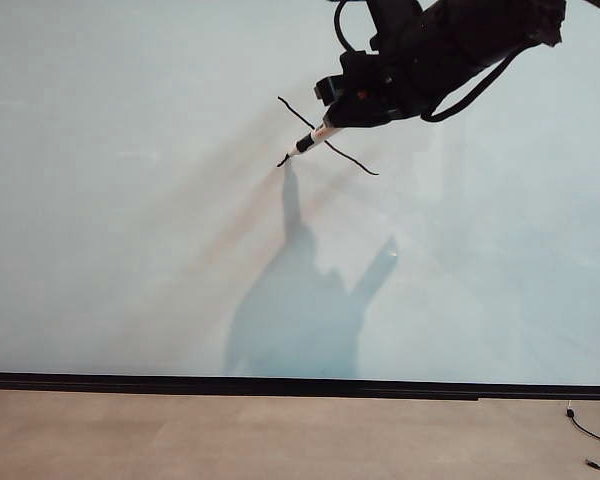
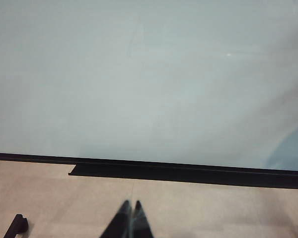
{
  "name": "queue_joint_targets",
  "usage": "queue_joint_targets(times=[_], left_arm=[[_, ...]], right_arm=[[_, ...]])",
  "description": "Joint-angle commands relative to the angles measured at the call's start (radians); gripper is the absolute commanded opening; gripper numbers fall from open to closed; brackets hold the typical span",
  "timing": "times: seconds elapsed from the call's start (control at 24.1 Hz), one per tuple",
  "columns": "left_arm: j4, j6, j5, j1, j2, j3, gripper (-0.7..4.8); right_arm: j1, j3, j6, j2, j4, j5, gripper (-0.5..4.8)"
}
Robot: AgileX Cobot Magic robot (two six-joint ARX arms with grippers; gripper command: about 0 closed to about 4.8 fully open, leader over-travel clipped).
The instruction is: Pick up the pen on the shelf to the right of the whiteboard and draw a cross mark.
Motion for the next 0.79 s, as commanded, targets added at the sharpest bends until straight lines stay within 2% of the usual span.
queue_joint_targets(times=[0.04, 0.79], left_arm=[[0.009, 0.004, 0.003, 0.000, 0.000, 0.003, -0.05], [0.009, 0.004, 0.003, 0.000, 0.000, 0.003, -0.05]], right_arm=[[-0.003, 0.006, -0.008, -0.020, 0.003, 0.050, -0.05], [-0.003, 0.005, -0.059, -0.131, -0.097, 0.167, -0.05]])
